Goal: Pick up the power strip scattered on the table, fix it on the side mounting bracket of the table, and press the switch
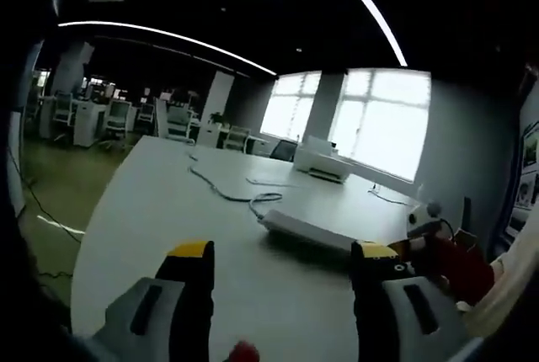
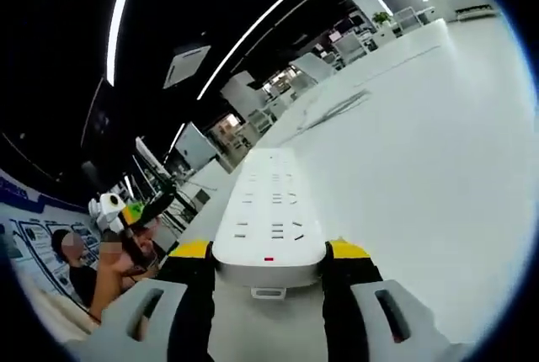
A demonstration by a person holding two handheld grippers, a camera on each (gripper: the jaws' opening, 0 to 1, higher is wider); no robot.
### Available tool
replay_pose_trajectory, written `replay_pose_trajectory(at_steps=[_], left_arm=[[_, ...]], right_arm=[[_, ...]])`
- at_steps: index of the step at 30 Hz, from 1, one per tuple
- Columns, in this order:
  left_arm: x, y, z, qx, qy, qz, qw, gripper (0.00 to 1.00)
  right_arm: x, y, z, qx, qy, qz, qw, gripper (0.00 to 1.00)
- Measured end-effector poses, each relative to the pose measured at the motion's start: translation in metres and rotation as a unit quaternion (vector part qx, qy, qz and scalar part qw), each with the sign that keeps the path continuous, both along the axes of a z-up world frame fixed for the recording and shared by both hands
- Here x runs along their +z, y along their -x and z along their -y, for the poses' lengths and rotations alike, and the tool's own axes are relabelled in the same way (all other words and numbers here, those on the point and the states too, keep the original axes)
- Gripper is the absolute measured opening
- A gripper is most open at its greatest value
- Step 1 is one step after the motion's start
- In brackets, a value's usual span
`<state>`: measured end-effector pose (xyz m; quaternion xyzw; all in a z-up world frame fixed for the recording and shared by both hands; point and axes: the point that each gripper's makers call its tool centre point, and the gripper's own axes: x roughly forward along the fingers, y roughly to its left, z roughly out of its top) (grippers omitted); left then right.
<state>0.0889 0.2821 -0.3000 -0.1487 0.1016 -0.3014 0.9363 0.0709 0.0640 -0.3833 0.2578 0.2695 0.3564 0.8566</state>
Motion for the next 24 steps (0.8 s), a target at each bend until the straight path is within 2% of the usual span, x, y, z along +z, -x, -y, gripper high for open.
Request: replay_pose_trajectory(at_steps=[9, 12, 15, 18, 20, 24], left_arm=[[0.003, -0.013, 0.008, -0.015, 0.046, -0.029, 0.9984, 0.64], [0.003, -0.016, 0.013, -0.024, 0.062, -0.041, 0.9969, 0.66], [0.000, -0.018, 0.020, -0.034, 0.094, -0.074, 0.9922, 0.68], [-0.002, -0.022, 0.021, -0.027, 0.119, -0.101, 0.9873, 0.68], [-0.006, -0.026, 0.023, -0.025, 0.142, -0.128, 0.9812, 0.68], [-0.007, -0.025, 0.036, -0.045, 0.167, -0.145, 0.9742, 0.67]], right_arm=[[-0.001, 0.001, -0.001, 0.000, 0.007, 0.002, 1.0000, 0.46], [-0.001, 0.000, 0.000, -0.001, 0.003, 0.001, 1.0000, 0.46], [-0.001, 0.000, 0.000, -0.002, -0.001, 0.000, 1.0000, 0.46], [-0.001, 0.000, 0.000, -0.002, -0.001, 0.000, 1.0000, 0.46], [-0.001, 0.000, 0.000, -0.003, -0.002, 0.000, 1.0000, 0.46], [0.000, 0.000, 0.000, -0.003, -0.003, 0.001, 1.0000, 0.46]])
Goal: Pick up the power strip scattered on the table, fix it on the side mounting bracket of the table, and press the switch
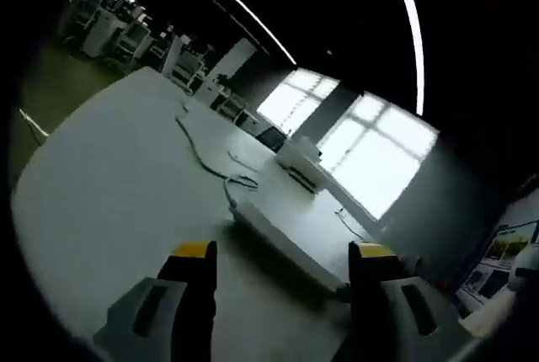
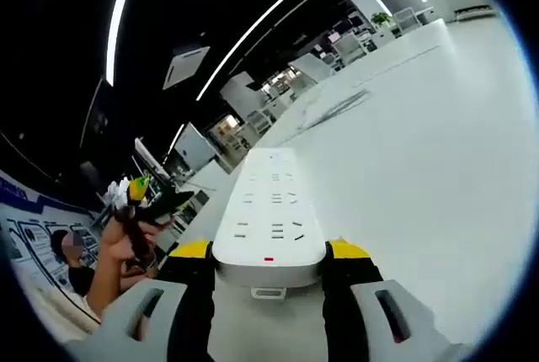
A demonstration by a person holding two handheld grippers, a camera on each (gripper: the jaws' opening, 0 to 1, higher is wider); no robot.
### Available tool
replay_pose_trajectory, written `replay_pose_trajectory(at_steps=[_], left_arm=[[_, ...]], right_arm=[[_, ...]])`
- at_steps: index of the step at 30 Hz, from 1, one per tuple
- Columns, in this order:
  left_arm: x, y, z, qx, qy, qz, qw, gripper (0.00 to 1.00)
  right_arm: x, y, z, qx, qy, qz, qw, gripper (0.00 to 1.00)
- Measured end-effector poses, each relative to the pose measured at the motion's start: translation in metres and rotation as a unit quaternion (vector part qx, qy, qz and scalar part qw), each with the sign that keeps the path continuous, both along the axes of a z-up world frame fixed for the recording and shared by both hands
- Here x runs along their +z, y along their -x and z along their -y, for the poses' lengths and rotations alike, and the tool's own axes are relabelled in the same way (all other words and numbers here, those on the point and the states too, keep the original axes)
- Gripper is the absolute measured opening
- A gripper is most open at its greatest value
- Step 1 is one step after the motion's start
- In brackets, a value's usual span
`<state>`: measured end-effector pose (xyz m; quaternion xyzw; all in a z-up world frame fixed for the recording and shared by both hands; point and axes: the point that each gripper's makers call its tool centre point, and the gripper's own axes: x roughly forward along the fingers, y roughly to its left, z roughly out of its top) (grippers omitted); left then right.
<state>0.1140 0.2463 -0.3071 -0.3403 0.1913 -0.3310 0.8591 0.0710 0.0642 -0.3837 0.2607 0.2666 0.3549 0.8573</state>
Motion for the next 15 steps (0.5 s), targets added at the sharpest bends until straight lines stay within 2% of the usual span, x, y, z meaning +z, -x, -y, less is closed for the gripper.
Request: replay_pose_trajectory(at_steps=[5, 8, 10, 12, 15], left_arm=[[-0.006, -0.002, 0.012, -0.001, 0.018, -0.018, 0.9997, 0.67], [-0.010, -0.005, 0.018, -0.002, 0.036, -0.038, 0.9986, 0.66], [-0.014, -0.006, 0.026, -0.011, 0.054, -0.057, 0.9968, 0.66], [-0.017, -0.011, 0.027, -0.014, 0.060, -0.062, 0.9962, 0.66], [-0.016, -0.018, 0.028, -0.007, 0.092, -0.082, 0.9923, 0.65]], right_arm=[[0.000, 0.000, 0.000, 0.002, -0.002, -0.003, 1.0000, 0.46], [0.000, 0.000, 0.000, 0.001, -0.002, -0.002, 1.0000, 0.46], [0.000, 0.000, 0.000, 0.002, -0.001, 0.000, 1.0000, 0.46], [0.000, 0.000, 0.000, 0.002, 0.000, 0.001, 1.0000, 0.46], [0.000, 0.000, 0.000, 0.003, 0.001, 0.001, 1.0000, 0.46]])
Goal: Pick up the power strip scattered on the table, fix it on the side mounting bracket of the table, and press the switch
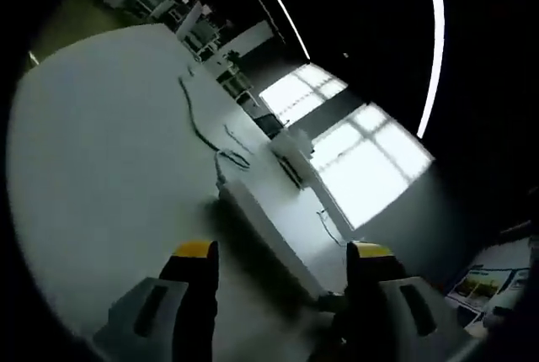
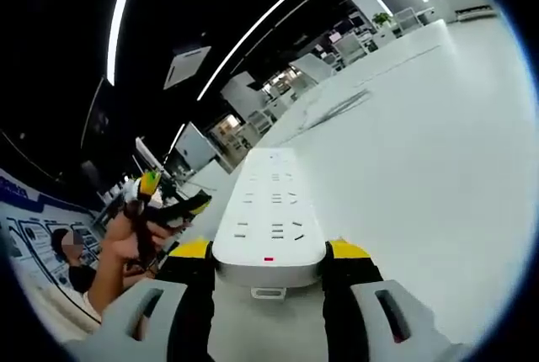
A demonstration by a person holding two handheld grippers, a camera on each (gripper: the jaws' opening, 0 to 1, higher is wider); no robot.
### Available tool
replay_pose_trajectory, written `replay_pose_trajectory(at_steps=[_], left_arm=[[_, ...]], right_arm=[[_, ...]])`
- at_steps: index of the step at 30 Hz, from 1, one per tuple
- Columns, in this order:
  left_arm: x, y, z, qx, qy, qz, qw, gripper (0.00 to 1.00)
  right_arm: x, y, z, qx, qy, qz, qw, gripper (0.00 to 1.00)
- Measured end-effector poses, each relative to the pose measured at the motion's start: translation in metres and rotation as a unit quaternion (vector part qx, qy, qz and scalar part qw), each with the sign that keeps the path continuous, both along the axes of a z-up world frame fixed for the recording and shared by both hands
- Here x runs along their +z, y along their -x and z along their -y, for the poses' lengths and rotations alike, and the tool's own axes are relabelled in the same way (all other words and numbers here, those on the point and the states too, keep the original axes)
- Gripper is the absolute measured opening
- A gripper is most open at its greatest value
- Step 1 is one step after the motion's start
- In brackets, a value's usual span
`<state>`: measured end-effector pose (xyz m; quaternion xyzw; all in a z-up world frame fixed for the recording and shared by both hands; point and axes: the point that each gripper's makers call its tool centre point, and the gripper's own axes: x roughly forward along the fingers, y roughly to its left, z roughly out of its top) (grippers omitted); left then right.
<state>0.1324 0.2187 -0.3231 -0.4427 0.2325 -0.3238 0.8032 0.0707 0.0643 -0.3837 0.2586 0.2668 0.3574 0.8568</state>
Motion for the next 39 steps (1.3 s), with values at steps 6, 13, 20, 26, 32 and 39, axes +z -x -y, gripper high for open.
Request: replay_pose_trajectory(at_steps=[6, 13, 20, 26, 32, 39], left_arm=[[-0.003, -0.015, -0.004, 0.010, 0.017, -0.025, 0.9995, 0.65], [-0.008, -0.019, 0.011, 0.017, 0.042, -0.062, 0.9971, 0.67], [-0.011, -0.032, 0.015, 0.017, 0.072, -0.085, 0.9937, 0.67], [-0.010, -0.033, 0.022, 0.020, 0.082, -0.092, 0.9922, 0.67], [-0.016, -0.034, 0.032, 0.021, 0.072, -0.101, 0.9921, 0.67], [-0.019, -0.036, 0.039, 0.021, 0.073, -0.108, 0.9913, 0.67]], right_arm=[[0.000, 0.000, 0.000, 0.000, -0.001, -0.001, 1.0000, 0.46], [0.000, 0.000, 0.001, 0.001, -0.002, 0.001, 1.0000, 0.46], [0.000, 0.000, 0.001, 0.001, -0.001, 0.003, 1.0000, 0.46], [0.000, 0.001, 0.001, 0.000, 0.003, 0.006, 1.0000, 0.46], [0.000, 0.001, 0.001, 0.000, 0.004, 0.006, 1.0000, 0.46], [0.000, 0.001, 0.001, 0.003, 0.005, 0.005, 1.0000, 0.46]])
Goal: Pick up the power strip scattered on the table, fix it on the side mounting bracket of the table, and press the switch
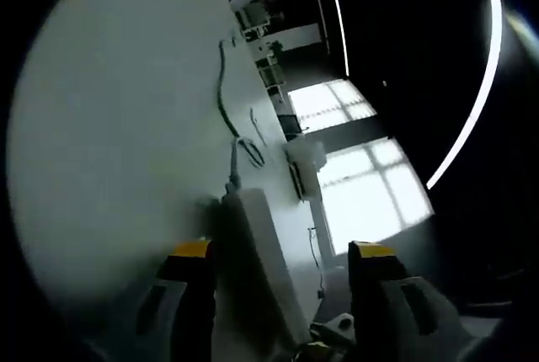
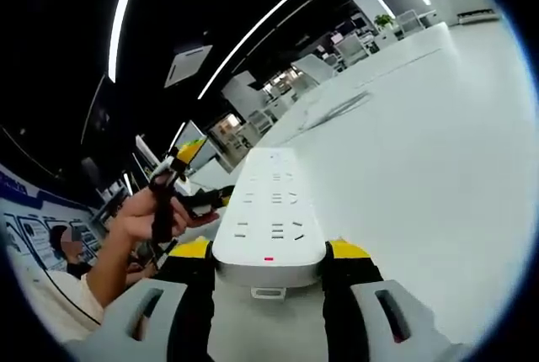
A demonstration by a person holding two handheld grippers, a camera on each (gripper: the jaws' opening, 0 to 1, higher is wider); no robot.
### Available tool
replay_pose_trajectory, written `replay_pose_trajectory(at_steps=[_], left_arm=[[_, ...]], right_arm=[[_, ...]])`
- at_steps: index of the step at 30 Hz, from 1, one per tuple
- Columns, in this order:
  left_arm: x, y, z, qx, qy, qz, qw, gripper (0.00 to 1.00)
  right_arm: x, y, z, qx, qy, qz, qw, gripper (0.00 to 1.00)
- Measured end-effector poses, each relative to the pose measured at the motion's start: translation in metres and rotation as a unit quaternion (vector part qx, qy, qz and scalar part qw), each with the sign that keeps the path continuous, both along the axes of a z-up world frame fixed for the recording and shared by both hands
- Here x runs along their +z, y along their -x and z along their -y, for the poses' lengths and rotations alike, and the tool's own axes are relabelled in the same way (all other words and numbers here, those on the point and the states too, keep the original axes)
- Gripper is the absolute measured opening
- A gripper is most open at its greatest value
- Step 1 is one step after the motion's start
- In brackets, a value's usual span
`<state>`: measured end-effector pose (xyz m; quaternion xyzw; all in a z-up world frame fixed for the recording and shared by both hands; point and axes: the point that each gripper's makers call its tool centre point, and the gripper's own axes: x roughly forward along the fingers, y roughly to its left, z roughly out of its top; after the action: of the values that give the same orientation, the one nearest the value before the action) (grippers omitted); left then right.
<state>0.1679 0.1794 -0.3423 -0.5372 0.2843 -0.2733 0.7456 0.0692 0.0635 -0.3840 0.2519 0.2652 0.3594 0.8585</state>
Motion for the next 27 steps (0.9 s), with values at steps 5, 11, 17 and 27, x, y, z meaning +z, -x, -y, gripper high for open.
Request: replay_pose_trajectory(at_steps=[5, 11, 17, 27], left_arm=[[-0.001, -0.005, 0.002, 0.002, -0.005, -0.004, 1.0000, 0.67], [-0.009, -0.020, 0.008, 0.000, -0.001, -0.015, 0.9999, 0.68], [-0.009, -0.033, 0.006, -0.001, 0.000, -0.019, 0.9998, 0.68], [-0.014, -0.043, 0.014, -0.006, -0.002, -0.027, 0.9996, 0.68]], right_arm=[[0.000, 0.000, 0.000, 0.001, 0.000, 0.000, 1.0000, 0.46], [-0.001, 0.000, 0.000, 0.002, 0.002, 0.001, 1.0000, 0.46], [-0.001, 0.000, 0.000, 0.003, 0.005, 0.002, 1.0000, 0.46], [-0.001, -0.001, 0.000, 0.004, 0.008, 0.004, 1.0000, 0.46]])
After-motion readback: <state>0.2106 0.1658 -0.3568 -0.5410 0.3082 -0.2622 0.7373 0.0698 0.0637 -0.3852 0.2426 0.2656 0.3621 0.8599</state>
